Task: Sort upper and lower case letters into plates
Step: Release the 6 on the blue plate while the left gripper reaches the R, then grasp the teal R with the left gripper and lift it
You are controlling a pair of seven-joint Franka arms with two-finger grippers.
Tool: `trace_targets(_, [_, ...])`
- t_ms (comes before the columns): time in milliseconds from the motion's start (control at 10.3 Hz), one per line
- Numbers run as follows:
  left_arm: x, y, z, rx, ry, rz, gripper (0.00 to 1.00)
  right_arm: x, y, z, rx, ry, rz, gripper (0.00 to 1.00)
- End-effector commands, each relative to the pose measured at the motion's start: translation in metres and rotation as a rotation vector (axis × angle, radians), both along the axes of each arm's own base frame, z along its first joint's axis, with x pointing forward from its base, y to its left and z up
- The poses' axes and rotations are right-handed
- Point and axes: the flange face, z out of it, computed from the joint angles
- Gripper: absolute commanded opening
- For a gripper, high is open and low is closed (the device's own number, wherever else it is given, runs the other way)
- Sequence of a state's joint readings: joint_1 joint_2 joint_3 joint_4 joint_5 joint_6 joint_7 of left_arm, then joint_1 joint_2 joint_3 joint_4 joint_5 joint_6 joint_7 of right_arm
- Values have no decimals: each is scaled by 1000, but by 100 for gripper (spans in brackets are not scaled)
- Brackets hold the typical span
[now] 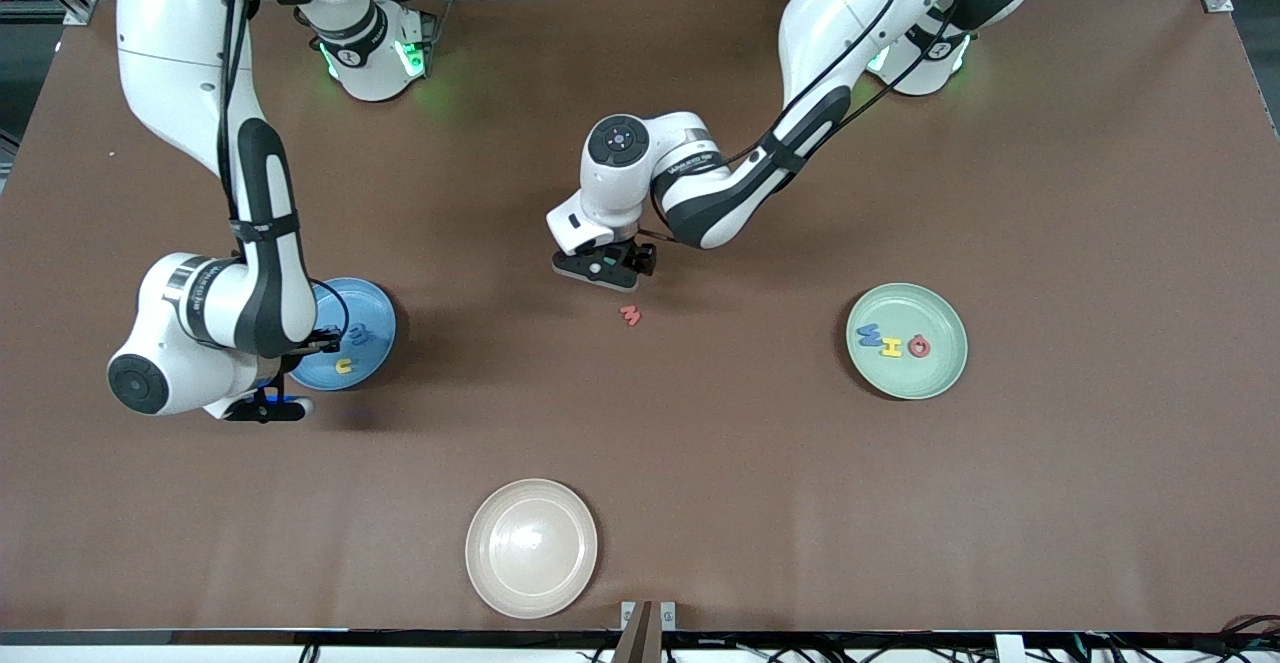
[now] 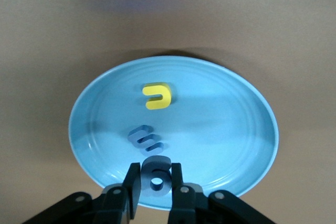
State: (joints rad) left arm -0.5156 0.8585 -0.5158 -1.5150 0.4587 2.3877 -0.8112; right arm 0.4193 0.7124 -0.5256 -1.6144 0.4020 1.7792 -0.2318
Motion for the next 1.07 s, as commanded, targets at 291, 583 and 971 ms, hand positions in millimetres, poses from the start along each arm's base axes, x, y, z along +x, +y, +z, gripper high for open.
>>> trace_targets(291, [-15,-19,-4,3,-49,-214,100,15,31,26,-8,-27,-96,100])
trace_targets(583, [-19,-19,-16,18,-54,-324,86,19,56,29,48,-45,-111,100])
trace_targets(971, [-18,-14,-31,44,-50,-336,72,28,133,32,12,-72,-250,100])
